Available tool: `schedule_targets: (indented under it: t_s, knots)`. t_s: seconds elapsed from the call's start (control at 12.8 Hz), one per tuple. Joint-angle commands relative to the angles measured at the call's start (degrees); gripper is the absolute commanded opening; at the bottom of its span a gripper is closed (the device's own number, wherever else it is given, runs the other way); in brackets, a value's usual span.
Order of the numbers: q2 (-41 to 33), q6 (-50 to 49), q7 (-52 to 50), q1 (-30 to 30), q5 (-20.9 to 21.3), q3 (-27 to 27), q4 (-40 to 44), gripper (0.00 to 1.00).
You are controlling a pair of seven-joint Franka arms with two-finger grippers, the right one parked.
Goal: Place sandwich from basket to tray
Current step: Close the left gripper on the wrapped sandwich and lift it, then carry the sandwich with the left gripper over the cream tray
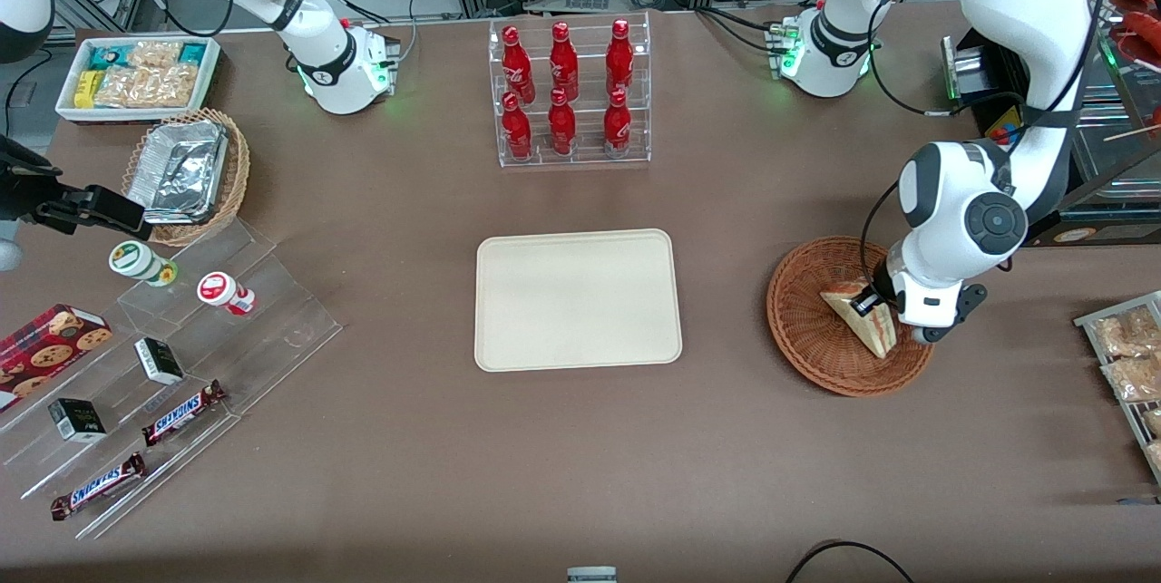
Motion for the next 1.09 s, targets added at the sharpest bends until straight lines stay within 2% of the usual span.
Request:
schedule_targets:
  t_s: [0.0, 0.16, 0.31, 0.7, 1.01]
  knots:
    - [-1.25, -10.30, 3.40, 0.10, 0.22, -0.54, 6.64, 0.00]
    - [-0.90, -16.03, 5.77, -0.61, 0.31, -1.07, 11.14, 0.00]
    - [-0.28, -16.76, 5.79, -3.84, 0.22, -1.42, 12.38, 0.00]
    - [0.07, -16.85, 7.55, -14.74, 0.48, -1.42, 15.20, 0.00]
    - [5.33, -16.93, 4.66, -23.35, 0.22, -1.42, 21.15, 0.00]
